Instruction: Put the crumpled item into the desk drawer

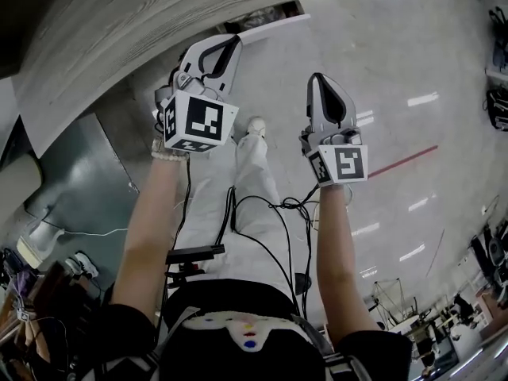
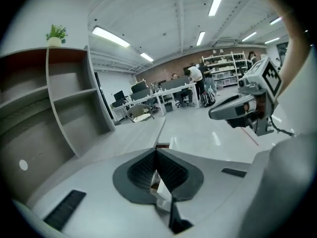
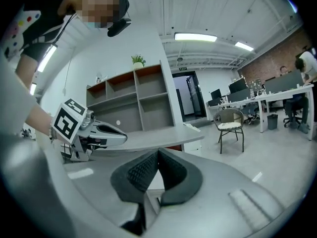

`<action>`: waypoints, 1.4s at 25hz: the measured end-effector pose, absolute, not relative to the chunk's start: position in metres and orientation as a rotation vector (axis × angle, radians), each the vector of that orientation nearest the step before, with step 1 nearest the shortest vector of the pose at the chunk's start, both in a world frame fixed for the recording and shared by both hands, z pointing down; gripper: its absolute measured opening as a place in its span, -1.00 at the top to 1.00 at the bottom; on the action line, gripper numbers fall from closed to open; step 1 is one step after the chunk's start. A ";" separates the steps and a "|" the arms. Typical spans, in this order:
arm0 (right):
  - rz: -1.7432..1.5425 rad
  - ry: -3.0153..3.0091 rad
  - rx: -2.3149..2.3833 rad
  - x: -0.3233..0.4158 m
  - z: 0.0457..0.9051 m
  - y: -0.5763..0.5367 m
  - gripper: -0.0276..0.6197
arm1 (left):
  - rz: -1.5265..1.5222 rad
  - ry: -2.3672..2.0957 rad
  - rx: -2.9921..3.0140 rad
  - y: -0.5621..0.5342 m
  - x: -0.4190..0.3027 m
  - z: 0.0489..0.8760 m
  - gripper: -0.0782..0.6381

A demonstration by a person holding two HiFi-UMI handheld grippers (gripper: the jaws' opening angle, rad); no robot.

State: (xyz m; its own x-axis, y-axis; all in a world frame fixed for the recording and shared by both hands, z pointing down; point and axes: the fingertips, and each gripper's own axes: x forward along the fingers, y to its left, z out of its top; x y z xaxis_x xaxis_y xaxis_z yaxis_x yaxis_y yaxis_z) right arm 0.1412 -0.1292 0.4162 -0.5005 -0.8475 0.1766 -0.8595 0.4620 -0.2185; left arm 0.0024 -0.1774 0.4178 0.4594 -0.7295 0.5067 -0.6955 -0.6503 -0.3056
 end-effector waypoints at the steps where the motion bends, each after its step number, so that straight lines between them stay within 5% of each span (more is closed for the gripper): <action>1: 0.416 -2.649 1.549 0.142 0.408 -0.130 0.89 | -0.918 1.293 -2.651 -0.175 0.003 0.408 0.76; 19: 0.068 -2.687 1.577 0.115 0.237 -0.106 0.89 | -0.396 1.281 -2.669 -0.122 -0.039 0.197 0.76; 35: -0.186 -2.723 1.567 0.097 0.143 -0.075 0.89 | -0.138 1.381 -2.644 -0.079 -0.082 0.115 0.76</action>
State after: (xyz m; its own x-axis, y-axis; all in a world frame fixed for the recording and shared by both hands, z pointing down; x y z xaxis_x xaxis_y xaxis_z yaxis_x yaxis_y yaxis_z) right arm 0.0971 -0.0752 0.1435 -0.5043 -0.8612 -0.0633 -0.8618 0.4973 0.1000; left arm -0.0823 -0.0788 0.1150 0.5706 -0.8212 0.0095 -0.8068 -0.5627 -0.1801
